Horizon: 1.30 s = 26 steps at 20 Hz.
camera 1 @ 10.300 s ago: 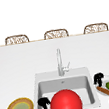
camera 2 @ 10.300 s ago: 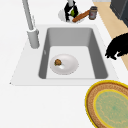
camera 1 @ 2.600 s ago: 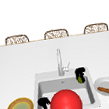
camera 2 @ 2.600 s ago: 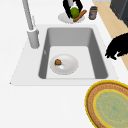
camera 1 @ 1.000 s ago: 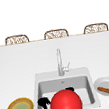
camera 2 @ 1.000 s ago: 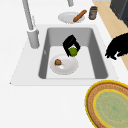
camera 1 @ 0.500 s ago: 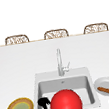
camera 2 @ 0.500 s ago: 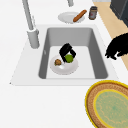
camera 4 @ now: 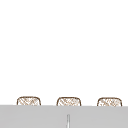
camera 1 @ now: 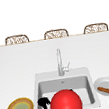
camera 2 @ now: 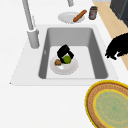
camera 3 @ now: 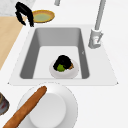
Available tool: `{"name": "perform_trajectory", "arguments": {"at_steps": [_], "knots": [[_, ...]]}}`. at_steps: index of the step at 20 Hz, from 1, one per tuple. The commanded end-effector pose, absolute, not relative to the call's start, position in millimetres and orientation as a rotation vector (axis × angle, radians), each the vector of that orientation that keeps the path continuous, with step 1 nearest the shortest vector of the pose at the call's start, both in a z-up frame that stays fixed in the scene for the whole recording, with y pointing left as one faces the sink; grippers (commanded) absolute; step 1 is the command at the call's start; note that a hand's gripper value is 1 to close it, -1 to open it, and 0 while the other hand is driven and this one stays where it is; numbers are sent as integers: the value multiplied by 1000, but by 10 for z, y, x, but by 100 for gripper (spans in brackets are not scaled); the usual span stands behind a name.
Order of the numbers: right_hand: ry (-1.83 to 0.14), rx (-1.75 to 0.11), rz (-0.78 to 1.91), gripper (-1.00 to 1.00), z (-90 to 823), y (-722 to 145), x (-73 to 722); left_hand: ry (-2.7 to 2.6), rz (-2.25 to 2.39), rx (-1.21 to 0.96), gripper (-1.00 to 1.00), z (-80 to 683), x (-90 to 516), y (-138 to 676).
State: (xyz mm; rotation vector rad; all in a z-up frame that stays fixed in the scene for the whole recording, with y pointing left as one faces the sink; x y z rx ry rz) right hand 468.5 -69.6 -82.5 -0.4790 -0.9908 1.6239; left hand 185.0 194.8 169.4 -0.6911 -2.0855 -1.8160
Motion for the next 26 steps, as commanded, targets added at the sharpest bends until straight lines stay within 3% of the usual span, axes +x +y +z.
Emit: {"name": "perform_trajectory", "arguments": {"at_steps": [1,3,4,26], "knots": [[-997,-474,1617,100,-1025,-649,4725,-2086,-1816,-691,0,1694,1850,1948],[-974,-466,1619,100,-889,-644,4691,-2086,-1816,-691,0,1694,1850,1948],[-967,-449,1633,-100,-870,-661,4690,-2086,-1816,-691,0,1694,1850,1948],[-1104,-555,1615,-100,79,-1119,4544,-2086,-1816,-691,0,1694,1850,1948]]}}
